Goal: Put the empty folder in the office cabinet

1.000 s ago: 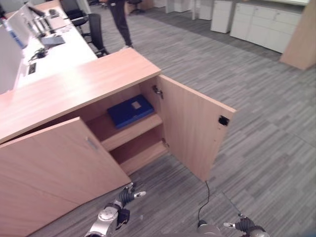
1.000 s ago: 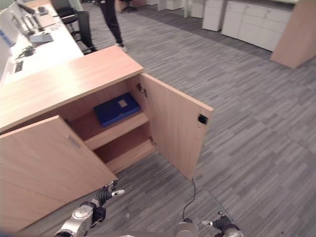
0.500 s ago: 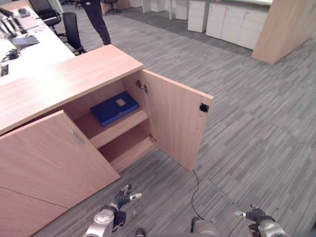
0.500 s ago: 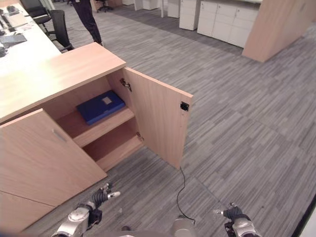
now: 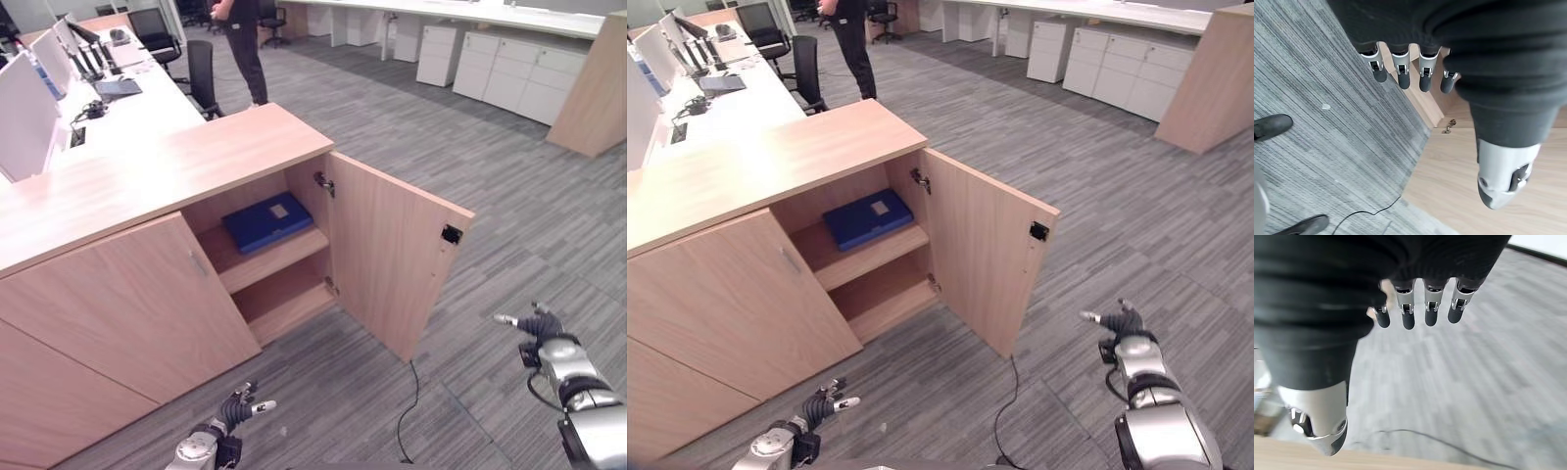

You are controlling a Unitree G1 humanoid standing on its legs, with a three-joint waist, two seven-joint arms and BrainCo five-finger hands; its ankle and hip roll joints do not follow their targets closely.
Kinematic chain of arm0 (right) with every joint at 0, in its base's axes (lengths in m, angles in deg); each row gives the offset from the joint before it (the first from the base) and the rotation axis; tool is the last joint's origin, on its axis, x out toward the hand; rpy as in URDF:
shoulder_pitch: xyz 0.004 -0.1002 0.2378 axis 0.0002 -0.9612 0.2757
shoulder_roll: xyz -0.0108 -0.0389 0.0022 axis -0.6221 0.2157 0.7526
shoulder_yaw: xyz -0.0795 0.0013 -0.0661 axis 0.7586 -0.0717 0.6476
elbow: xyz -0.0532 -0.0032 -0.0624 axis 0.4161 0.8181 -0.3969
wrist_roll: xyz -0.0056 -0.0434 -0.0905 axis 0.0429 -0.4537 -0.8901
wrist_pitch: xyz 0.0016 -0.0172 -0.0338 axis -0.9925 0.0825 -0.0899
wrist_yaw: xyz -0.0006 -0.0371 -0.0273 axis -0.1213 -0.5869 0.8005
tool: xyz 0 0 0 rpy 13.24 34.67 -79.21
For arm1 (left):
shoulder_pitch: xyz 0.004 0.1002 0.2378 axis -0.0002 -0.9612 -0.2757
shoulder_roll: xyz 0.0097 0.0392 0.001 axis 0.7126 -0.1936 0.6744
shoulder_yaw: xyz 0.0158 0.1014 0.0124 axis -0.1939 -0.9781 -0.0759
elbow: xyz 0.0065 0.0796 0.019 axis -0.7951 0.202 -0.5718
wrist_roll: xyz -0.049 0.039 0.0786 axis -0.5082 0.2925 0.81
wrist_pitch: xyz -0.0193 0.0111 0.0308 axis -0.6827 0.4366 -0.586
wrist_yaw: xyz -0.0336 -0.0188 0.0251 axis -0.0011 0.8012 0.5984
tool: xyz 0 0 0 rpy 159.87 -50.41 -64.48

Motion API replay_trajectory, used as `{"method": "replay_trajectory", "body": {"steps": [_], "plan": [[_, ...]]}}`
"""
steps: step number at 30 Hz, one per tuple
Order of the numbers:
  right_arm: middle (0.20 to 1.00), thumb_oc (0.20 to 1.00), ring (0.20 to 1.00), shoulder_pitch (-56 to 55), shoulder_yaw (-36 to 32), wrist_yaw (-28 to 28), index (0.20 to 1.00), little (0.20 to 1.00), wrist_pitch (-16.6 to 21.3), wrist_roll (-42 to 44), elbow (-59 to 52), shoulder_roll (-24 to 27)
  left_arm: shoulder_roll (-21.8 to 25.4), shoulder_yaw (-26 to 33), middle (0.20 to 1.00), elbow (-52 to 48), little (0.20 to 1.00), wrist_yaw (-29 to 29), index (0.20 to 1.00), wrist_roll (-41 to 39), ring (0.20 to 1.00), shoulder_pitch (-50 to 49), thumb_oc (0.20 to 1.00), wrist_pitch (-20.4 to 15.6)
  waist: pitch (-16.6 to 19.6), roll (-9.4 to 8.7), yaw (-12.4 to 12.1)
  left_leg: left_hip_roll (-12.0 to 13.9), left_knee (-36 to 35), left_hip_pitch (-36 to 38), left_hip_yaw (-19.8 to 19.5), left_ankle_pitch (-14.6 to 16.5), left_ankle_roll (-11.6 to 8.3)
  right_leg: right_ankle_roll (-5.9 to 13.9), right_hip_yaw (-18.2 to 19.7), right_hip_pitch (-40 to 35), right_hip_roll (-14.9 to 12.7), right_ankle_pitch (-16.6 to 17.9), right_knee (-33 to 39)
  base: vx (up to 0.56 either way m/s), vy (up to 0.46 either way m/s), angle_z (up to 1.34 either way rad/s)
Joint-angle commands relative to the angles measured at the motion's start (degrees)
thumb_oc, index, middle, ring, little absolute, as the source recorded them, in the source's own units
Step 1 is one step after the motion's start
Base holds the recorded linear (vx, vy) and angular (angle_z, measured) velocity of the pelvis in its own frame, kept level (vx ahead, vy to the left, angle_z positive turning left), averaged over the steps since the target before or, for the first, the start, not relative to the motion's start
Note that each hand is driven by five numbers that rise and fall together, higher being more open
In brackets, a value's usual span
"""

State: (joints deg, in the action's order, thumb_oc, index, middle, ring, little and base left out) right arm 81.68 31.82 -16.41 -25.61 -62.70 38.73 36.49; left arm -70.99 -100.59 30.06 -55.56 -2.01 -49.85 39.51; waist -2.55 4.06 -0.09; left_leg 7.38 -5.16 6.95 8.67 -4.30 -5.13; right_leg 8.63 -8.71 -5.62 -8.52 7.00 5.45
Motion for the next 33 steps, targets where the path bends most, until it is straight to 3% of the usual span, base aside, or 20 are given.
{"method": "replay_trajectory", "body": {"steps": [1,4,7,11,19,26,29,33], "plan": [[1.0,1.0,1.0,5.16,2.85,-1.16,1.0,1.0,2.29,2.86,2.85,0.86,3.27,-1.63,1.0,-2.22,1.0,0.25,1.0,-0.07,1.0,2.0,1.0,-1.91,-0.72,-4.19,-1.15,0.53,0.16,0.04,-0.61,2.98,-2.04,2.5,-1.63,-2.31,-1.86,-6.61,-1.0,0.01,0.009,0.08],[1.0,1.0,1.0,12.72,6.13,-1.34,1.0,1.0,2.09,2.48,3.81,1.44,3.87,-2.92,1.0,-3.49,1.0,0.64,1.0,-0.57,1.0,1.38,1.0,-1.7,-0.8,-4.5,-2.83,0.38,0.16,-0.72,-1.92,2.63,-2.09,2.47,-2.66,-2.56,-1.95,-6.67,-0.98,0.02,-0.004,0.14],[1.0,1.0,1.0,14.21,6.81,-1.38,1.0,1.0,2.05,2.26,4.2,1.5,4.0,-3.06,1.0,-4.0,1.0,0.78,1.0,-0.61,1.0,1.26,1.0,-1.66,-0.93,-4.46,-3.0,0.33,0.16,-0.99,-2.26,2.52,-2.13,2.46,-2.94,-2.53,-1.96,-6.69,-1.0,0.0,-0.008,0.12],[1.0,1.0,1.0,21.31,8.62,-1.88,1.0,1.0,1.72,3.0,6.01,2.09,5.19,-4.13,1.0,-6.17,1.0,1.51,1.0,-1.33,1.0,1.16,1.0,-1.65,-2.0,-3.97,-5.51,-0.06,0.16,-3.5,-4.83,1.49,-2.39,2.53,-5.13,-1.94,-2.14,-6.69,-0.92,-0.03,-0.023,0.19],[1.0,1.0,1.0,29.26,10.3,-2.52,1.0,1.0,1.63,4.46,8.78,7.85,7.33,-6.59,1.0,-9.55,1.0,2.75,1.0,-1.56,1.0,3.51,1.0,-1.63,-3.77,-1.61,-8.98,-1.39,0.16,-8.96,-9.92,-0.71,-3.35,2.6,-9.24,-0.16,-2.67,-6.61,-0.75,-0.05,-0.025,0.39],[1.0,1.0,1.0,30.35,10.48,-2.65,1.0,1.0,1.66,5.42,9.4,8.46,7.77,-8.16,1.0,-9.36,1.0,2.97,1.0,-0.88,1.0,4.7,1.0,-1.86,-4.1,-0.03,-9.98,-1.99,0.16,-10.53,-11.45,-1.38,-3.72,2.66,-10.51,0.19,-2.89,-6.75,-0.54,-0.01,-0.004,0.16],[1.0,1.0,1.0,29.64,9.91,-2.76,1.0,1.0,2.03,6.81,8.52,6.17,7.4,-8.66,1.0,-8.9,1.0,2.59,1.0,-0.49,1.0,5.21,1.0,-1.91,-4.17,0.59,-10.15,-2.04,0.16,-10.8,-11.73,-1.55,-3.91,2.63,-10.93,-0.08,-2.86,-6.97,-0.45,-0.01,-0.001,0.03],[1.0,1.0,1.0,25.39,9.15,-3.13,1.0,1.0,3.32,8.94,4.01,-1.22,6.4,-8.14,1.0,-8.28,1.0,1.34,1.0,-0.43,1.0,5.43,1.0,-1.87,-4.37,0.22,-9.51,-1.74,0.16,-10.21,-11.53,-1.39,-3.94,2.19,-10.69,-0.8,-2.52,-7.31,-0.5,0.0,-0.007,-0.03]]}}
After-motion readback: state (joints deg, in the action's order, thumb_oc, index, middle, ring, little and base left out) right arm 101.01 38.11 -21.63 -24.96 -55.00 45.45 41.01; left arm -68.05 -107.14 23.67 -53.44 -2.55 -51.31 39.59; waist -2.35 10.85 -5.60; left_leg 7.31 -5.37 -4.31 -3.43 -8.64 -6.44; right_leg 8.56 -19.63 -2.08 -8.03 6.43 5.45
